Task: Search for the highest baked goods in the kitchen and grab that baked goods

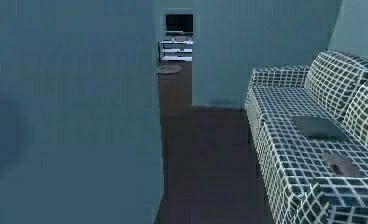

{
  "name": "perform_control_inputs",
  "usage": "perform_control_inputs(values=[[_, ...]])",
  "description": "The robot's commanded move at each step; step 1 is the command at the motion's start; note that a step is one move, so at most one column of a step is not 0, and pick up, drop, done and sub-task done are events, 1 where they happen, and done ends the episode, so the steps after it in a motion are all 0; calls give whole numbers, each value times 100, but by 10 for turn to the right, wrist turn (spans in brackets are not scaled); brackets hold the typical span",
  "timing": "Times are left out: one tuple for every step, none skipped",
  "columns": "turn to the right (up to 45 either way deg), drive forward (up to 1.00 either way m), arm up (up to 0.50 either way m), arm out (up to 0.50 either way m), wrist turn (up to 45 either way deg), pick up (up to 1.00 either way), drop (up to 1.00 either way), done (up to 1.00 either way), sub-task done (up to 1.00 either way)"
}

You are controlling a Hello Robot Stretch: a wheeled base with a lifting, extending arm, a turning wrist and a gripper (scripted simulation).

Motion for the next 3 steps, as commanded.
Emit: perform_control_inputs(values=[[0,45,0,0,0,0,0,0,0],[0,90,0,0,0,0,0,0,0],[-270,0,0,0,0,0,0,0,0]])
